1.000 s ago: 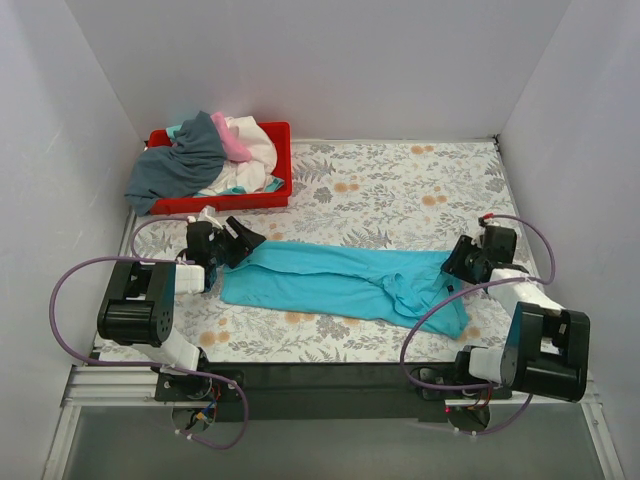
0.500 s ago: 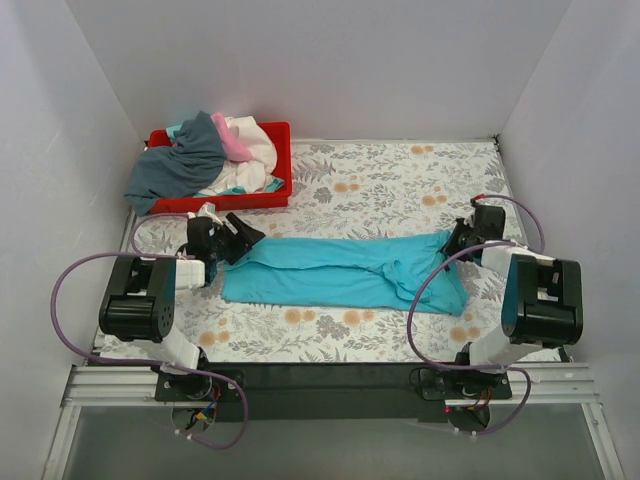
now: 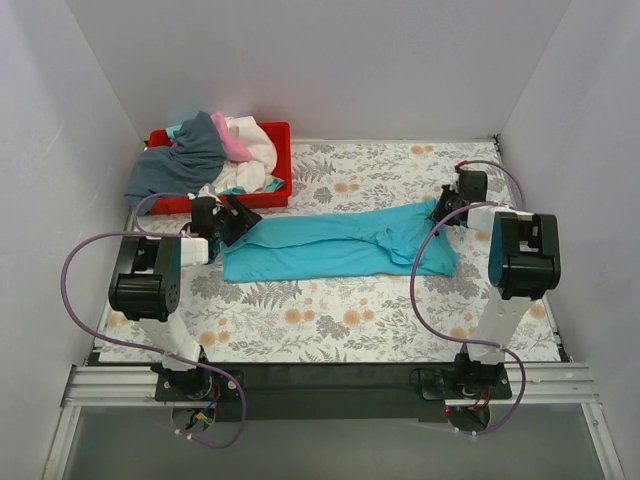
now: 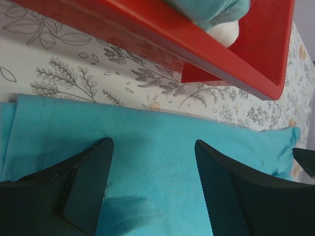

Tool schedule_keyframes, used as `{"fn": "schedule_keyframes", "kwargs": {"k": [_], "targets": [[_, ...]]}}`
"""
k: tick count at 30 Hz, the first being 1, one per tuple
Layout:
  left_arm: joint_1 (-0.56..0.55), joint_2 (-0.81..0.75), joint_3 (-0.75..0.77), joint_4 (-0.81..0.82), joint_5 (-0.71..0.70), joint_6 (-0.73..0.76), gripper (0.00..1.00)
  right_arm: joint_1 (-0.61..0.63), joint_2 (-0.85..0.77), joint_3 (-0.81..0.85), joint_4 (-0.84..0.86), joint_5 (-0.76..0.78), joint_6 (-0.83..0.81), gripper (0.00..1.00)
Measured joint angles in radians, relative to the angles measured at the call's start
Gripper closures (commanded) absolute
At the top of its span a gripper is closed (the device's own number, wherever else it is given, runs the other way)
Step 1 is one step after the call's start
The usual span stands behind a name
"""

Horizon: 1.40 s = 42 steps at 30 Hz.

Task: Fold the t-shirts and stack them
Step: Fold the tshirt

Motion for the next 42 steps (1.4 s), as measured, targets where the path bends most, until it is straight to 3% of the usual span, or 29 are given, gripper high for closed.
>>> {"fn": "schedule_keyframes", "kwargs": {"k": [2,5,6,9,13,18,22,32,35,38,42], "targets": [[0.000,0.003,0.008,-0.005,-0.012,0.021,0.36,0.001,0.030,0.040,-0.003,-0.009,-0.002,0.99],[0.000,-0.021,-0.004,-0.018,-0.034,0.053,0.35,0.007,0.036,0.057,-0.007,-0.016,-0.013,0.82],[0.000,-0.038,-0.015,-0.027,-0.047,0.066,0.34,0.010,0.030,0.056,-0.013,-0.015,-0.019,0.69],[-0.002,-0.104,-0.056,-0.060,-0.080,0.095,0.32,0.021,-0.019,0.039,-0.032,-0.014,-0.035,0.59],[-0.037,-0.162,-0.066,-0.079,-0.106,0.115,0.30,0.038,-0.158,-0.023,-0.045,-0.010,-0.054,0.55],[-0.161,-0.182,-0.050,-0.081,-0.133,0.140,0.30,0.108,-0.319,-0.106,-0.047,-0.021,-0.082,0.54],[-0.220,-0.149,-0.015,-0.076,-0.124,0.147,0.29,0.180,-0.309,-0.119,-0.045,-0.082,-0.100,0.54],[-0.223,-0.120,-0.020,-0.098,-0.141,0.158,0.29,0.290,-0.156,-0.100,-0.025,-0.180,-0.102,0.58],[-0.223,-0.120,-0.027,-0.101,-0.141,0.158,0.29,0.310,-0.135,-0.094,-0.024,-0.189,-0.100,0.65],[-0.223,-0.120,-0.038,-0.105,-0.141,0.157,0.28,0.328,-0.135,-0.093,-0.022,-0.193,-0.100,0.89],[-0.223,-0.120,-0.039,-0.105,-0.141,0.156,0.29,0.351,-0.137,-0.097,-0.017,-0.188,-0.096,0.95]]}}
